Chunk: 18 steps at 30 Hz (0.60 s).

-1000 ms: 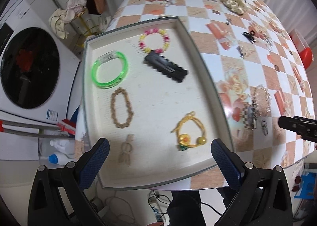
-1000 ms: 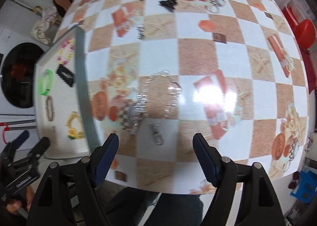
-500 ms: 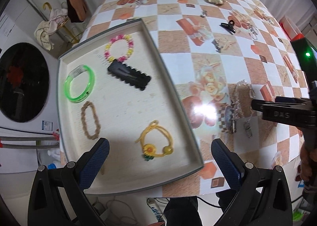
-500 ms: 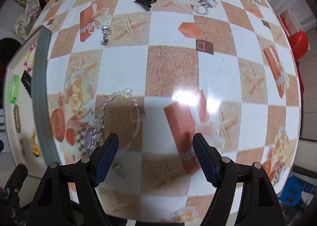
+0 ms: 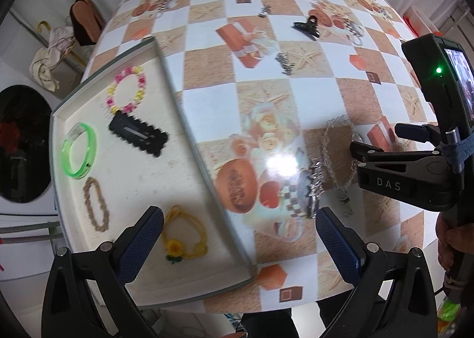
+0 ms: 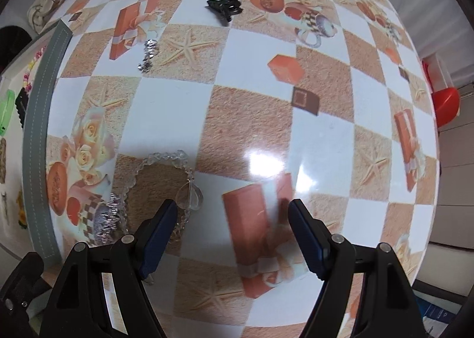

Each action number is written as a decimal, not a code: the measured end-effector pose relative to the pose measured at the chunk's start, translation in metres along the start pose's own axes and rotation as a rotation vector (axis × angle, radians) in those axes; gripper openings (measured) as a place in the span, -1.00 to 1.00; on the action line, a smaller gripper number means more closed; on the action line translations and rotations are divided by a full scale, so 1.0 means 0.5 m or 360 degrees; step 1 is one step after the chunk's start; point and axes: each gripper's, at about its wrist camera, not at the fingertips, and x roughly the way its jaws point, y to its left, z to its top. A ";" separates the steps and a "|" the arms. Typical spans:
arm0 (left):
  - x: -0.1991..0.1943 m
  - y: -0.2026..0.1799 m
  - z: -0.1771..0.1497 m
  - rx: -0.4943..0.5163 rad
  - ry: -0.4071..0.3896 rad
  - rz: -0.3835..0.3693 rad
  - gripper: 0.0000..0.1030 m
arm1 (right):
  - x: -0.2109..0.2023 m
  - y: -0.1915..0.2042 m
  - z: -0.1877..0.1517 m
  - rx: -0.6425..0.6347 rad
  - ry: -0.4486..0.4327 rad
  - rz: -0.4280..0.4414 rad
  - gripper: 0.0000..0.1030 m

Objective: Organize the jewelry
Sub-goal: 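Grasp the silver star hair pin with the left tool while the right tool grasps the clear beaded bracelet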

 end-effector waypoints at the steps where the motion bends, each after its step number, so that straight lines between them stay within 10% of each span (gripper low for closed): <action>1: 0.002 -0.006 0.003 0.0009 0.0003 -0.0004 1.00 | 0.000 -0.004 0.002 0.0001 -0.0002 -0.0009 0.55; 18: 0.065 -0.102 0.037 0.0124 0.0082 -0.0067 1.00 | 0.019 -0.166 -0.006 0.0112 0.0013 -0.0005 0.45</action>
